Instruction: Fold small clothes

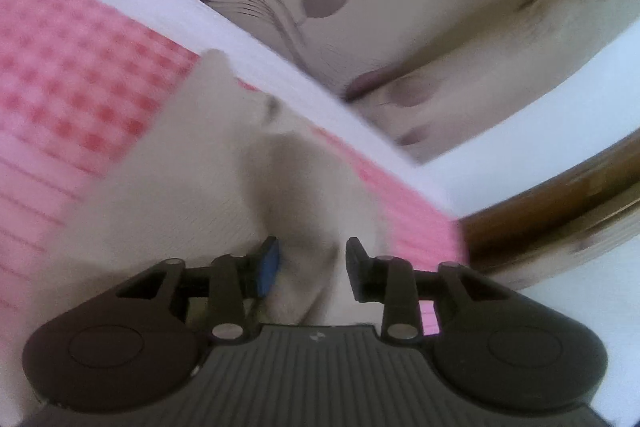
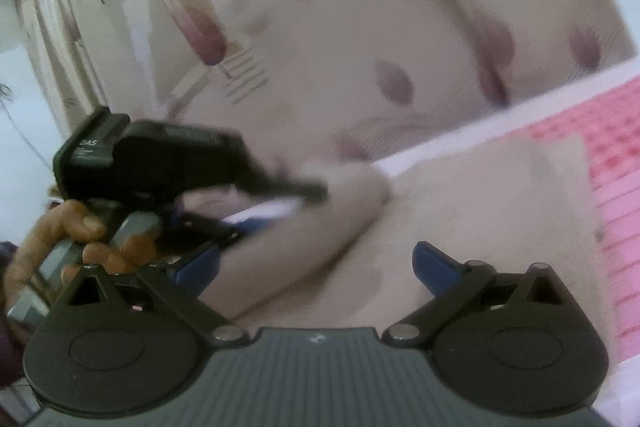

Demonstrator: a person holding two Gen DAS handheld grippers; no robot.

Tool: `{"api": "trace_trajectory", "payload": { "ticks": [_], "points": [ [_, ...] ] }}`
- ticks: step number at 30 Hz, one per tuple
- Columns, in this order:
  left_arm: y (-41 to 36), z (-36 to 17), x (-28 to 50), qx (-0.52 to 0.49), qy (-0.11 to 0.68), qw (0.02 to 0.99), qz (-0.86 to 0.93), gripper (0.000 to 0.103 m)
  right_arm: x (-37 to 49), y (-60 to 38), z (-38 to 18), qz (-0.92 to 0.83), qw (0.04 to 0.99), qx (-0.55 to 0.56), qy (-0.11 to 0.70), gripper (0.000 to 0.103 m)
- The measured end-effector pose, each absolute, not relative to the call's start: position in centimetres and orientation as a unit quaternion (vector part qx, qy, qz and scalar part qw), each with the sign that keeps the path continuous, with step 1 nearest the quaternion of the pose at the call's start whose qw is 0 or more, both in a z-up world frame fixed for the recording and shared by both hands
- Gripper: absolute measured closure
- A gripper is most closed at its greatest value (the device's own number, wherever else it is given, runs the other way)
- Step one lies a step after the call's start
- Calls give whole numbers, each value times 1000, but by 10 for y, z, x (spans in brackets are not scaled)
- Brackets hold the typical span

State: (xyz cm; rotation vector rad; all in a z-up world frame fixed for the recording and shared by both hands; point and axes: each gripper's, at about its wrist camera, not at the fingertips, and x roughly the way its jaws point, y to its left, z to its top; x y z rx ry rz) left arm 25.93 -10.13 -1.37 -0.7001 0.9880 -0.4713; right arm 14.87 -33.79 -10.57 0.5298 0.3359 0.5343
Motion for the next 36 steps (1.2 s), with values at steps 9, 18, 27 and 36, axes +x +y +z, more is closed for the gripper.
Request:
{"api": "trace_trajectory", "payload": {
  "ticks": [9,18,27,36],
  "points": [
    [-49,21,202,-254,310,868,-294,27,167,-326,-114,301,871,324,214,0],
    [-16,-65,152,-210,233,908,-276,25,204,-308,-116,264,851,372,261,0],
    [-10,-79,141,-235,208,919,-238,0,227,-292,-122,216,860,368,281,62],
    [16,-69,126,-253,152,950,-100,0,236,-289,-101,205,880,337,266,82]
  ]
}}
